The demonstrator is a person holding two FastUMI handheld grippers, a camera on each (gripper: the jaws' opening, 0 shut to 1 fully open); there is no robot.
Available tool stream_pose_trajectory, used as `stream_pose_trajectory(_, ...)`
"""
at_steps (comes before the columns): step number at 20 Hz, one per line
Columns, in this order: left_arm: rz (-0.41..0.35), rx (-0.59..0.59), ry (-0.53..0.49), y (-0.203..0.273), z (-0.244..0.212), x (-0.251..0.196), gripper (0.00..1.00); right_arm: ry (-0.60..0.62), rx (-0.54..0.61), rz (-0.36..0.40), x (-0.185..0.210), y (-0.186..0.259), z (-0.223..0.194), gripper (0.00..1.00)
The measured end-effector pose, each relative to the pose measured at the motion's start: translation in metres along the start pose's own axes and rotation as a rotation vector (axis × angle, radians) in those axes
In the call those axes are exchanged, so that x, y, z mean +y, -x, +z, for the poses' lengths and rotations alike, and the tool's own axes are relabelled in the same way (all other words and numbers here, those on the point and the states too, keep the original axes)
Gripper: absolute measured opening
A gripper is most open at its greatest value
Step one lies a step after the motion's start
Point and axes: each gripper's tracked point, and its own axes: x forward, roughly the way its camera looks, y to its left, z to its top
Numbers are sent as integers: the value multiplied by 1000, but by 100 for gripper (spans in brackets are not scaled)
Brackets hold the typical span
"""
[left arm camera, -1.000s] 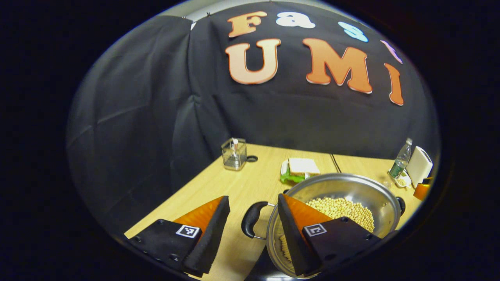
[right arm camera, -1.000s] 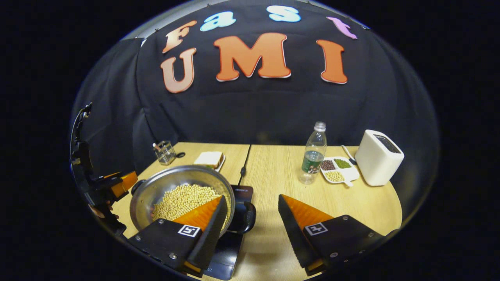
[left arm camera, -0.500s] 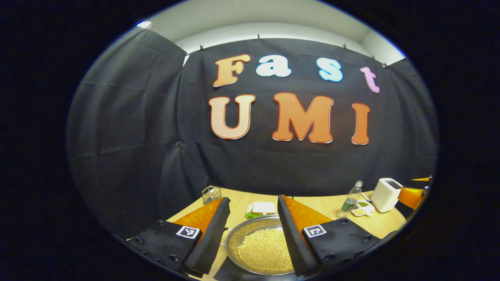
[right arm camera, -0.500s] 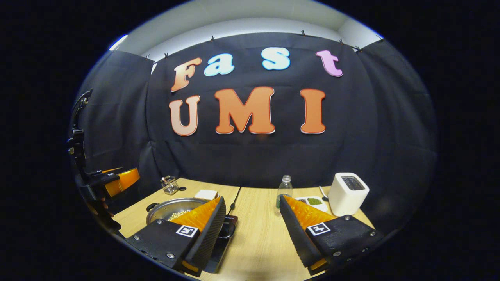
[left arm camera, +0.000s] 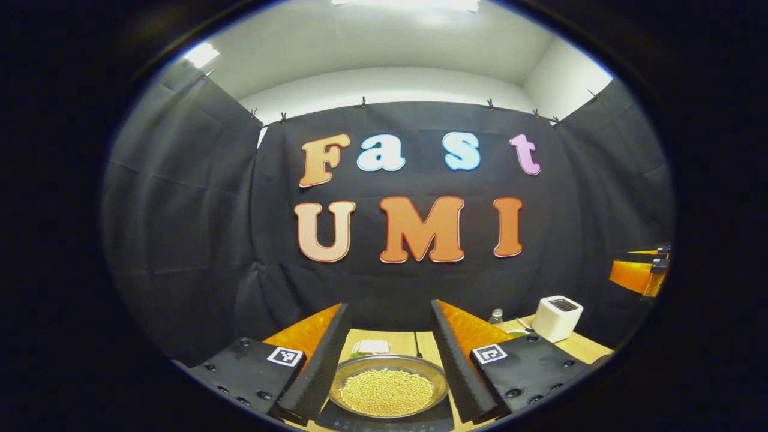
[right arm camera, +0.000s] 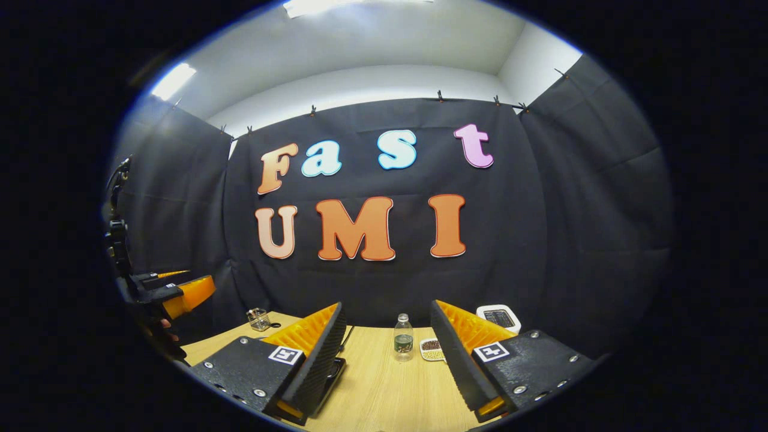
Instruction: First push the handle of the pot to place it horizontally, then grasp the pot with both hands and set it on the induction cooktop.
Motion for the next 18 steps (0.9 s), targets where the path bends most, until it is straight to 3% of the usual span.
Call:
stream_pose_trajectory(2,-32,-11,-3,12,12,-5,89,12,-55,-5,-10,12,21,91)
stream_pose_trajectory(3,-35,-10,-9,18,16,-4,90,26,-84,-14,-17,19,30,97)
stream_pose_trajectory(6,-37,-36,-25,33,38,-2,100,56,-163,-45,-29,41,56,93)
stream_pose_trajectory(9,-12,-88,-39,51,68,8,100,70,-230,-66,-38,59,82,93)
stream_pose_trajectory(10,13,-134,-39,57,87,16,100,72,-242,-58,-37,66,86,98)
stream_pose_trajectory(11,32,-171,-33,64,100,22,100,70,-254,-50,-38,71,94,93)
stream_pose_trajectory(13,49,-210,-2,75,116,30,100,74,-270,-54,-42,77,102,93)
stream_pose_trajectory(14,54,-221,17,79,122,35,92,73,-277,-61,-44,80,106,93)
stream_pose_trajectory(15,60,-234,29,80,128,39,100,70,-290,-60,-46,81,111,93)
stream_pose_trajectory(18,80,-233,64,79,136,48,95,31,-337,-54,-50,76,133,93)
